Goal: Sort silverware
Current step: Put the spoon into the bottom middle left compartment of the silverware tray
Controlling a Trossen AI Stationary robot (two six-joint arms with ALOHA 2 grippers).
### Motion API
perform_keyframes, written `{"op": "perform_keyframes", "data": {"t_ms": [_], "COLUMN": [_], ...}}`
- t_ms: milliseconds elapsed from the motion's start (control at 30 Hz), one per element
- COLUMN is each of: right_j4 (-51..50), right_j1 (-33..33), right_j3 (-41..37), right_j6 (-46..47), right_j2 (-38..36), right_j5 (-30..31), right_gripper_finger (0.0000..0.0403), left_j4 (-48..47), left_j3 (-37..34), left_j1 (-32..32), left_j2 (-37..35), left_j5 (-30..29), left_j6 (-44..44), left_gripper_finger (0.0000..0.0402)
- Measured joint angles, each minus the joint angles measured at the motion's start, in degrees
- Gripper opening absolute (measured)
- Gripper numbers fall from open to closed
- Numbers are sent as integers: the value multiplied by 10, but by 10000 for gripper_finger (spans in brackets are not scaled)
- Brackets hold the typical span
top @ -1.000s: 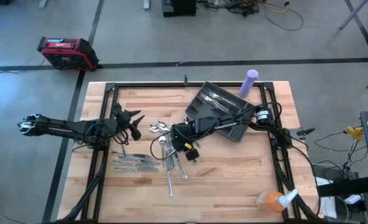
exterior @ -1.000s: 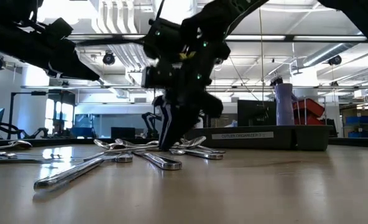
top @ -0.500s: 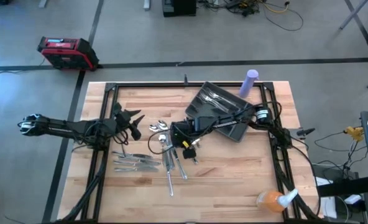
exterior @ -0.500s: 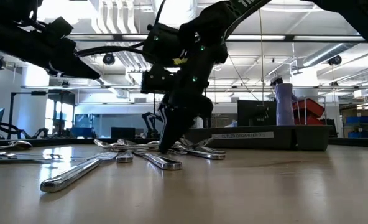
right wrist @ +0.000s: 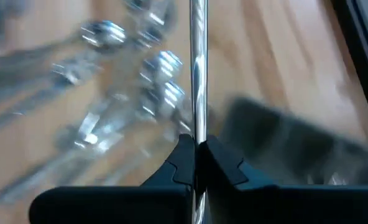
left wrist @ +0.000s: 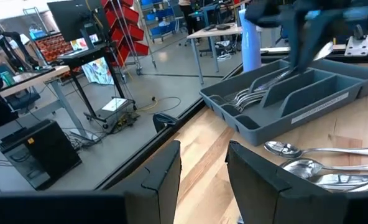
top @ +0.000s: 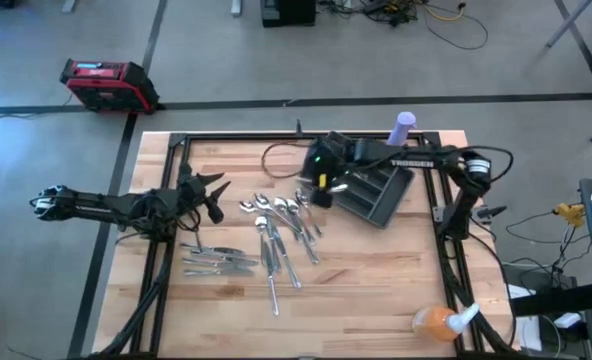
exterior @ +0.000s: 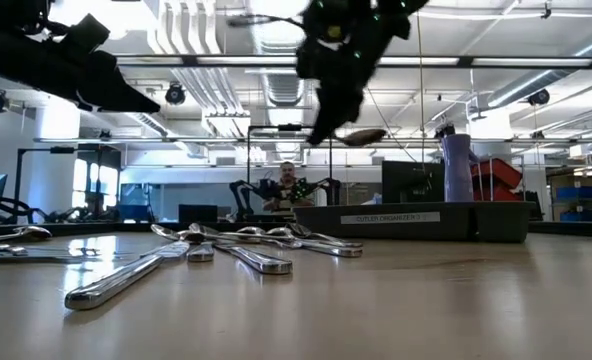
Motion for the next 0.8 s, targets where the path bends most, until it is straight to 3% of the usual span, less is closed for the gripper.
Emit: {"op": "perform_keyframes", "data": {"t_ms": [233, 533, 800], "right_j4": [36, 140, 231], "right_j1": [-79, -89, -88], "right_j3": [-140, -260, -297], "right_j6": [37, 78, 86], "right_j2": [-44, -44, -44], "right_j5": [86, 93, 95], "right_gripper_finger": [0, 2, 2], "left_j4": [30, 56, 76], "left_j3": [-28, -33, -33], "left_j1": [0, 0, 0], "left_j2": [0, 8, 8], "left_j5": [1, 1, 1], "left_j6": [0, 5, 13], "left_gripper_finger": [119, 119, 119]}}
